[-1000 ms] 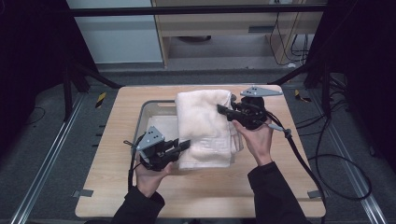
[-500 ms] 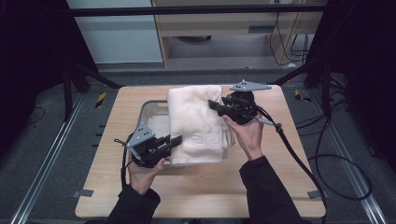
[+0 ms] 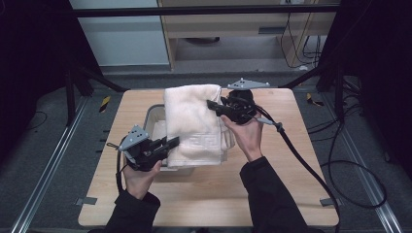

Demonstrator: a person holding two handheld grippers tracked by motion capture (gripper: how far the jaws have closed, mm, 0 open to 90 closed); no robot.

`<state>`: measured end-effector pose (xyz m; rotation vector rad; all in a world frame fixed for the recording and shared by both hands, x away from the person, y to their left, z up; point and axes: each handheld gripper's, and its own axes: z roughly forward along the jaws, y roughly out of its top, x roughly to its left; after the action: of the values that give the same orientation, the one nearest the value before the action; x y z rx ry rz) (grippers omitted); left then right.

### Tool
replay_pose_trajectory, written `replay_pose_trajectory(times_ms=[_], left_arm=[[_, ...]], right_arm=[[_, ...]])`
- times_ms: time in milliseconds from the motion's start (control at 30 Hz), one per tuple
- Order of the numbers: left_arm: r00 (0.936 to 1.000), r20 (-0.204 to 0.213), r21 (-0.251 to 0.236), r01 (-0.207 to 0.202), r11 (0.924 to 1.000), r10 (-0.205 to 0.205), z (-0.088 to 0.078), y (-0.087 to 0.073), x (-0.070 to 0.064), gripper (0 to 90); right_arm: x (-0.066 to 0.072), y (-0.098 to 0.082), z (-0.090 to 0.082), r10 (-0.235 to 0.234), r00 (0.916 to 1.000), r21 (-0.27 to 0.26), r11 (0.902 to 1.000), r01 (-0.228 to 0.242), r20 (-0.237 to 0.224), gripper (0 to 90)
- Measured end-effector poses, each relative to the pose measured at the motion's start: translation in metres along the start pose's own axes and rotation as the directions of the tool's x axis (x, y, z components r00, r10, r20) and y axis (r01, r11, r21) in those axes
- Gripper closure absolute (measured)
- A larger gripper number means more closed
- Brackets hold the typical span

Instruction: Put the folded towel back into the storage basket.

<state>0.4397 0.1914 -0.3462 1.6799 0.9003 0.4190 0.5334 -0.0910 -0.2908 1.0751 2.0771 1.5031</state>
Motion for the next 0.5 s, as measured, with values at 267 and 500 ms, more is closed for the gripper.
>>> replay_pose_trajectory(times_ms=[267, 500], left_arm=[[0.9996, -0.026, -0.009, 0.014, 0.9999, -0.014, -0.007, 0.002, 0.009, 76.6], [0.9986, -0.049, -0.013, 0.02, 0.9997, -0.02, -0.013, 0.002, 0.017, 76.6]], right_arm=[[0.007, 0.006, 0.013, -0.003, 0.9999, -0.002, 1.0, 0.003, -0.01, 65.2], [0.012, 0.01, 0.022, -0.005, 0.9999, -0.003, 1.0, 0.005, -0.016, 65.2]])
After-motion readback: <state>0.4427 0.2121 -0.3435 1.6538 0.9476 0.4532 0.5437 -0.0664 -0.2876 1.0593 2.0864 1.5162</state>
